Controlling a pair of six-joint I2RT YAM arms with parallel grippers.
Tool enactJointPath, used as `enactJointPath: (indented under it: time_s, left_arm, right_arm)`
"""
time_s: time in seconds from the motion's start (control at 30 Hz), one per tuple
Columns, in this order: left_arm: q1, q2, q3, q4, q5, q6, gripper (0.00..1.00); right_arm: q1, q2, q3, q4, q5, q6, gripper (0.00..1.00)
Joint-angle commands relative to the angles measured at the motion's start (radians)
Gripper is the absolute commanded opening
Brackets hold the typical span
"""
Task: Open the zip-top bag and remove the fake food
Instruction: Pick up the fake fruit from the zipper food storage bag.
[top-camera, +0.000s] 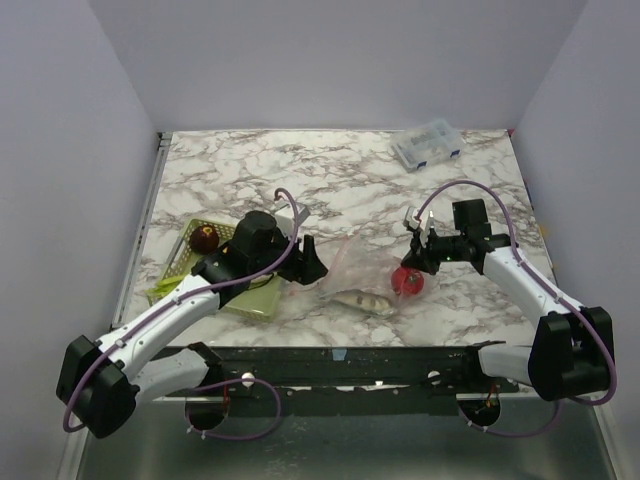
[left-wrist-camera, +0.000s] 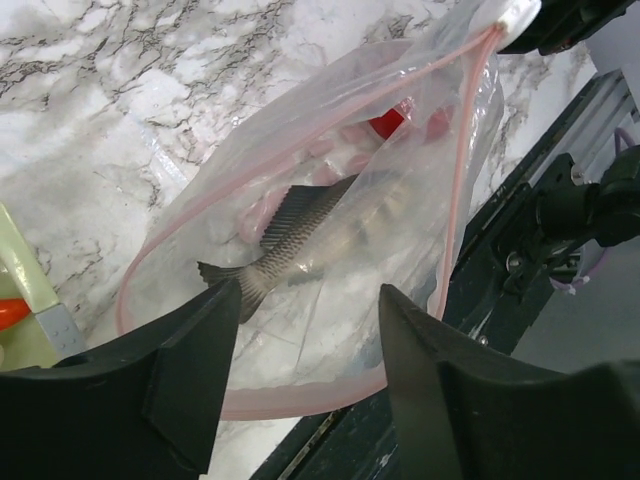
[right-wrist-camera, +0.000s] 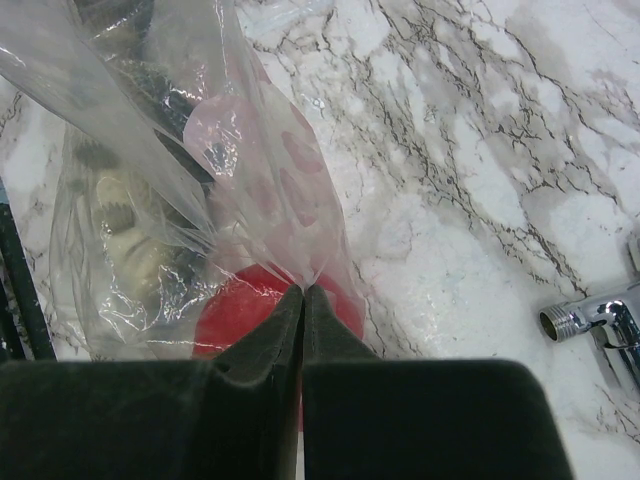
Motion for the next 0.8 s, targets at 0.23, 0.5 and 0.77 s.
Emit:
enactJointPath:
  time_s: [0.23,0.5,0.77]
  left_arm:
    - [-0.073,0.137,0.106,-0.052,-0.113,0.102,0.52]
    - [-0.094,0.218,0.102,0.002,-0.105,0.102,0.51]
    - [-0.131,0.276,0.074,0.134,-0.039,0.050,0.50]
  right_arm:
    - [0.001,0.001,0.029,-0.039,-0.048,-0.030,0.04]
    - [0.002,-0.030,0.022,-0.053,-0.098,-0.055,0.04]
    - [0.002,-0.037,0.010,-0.031,-0.169,-0.025,0.04]
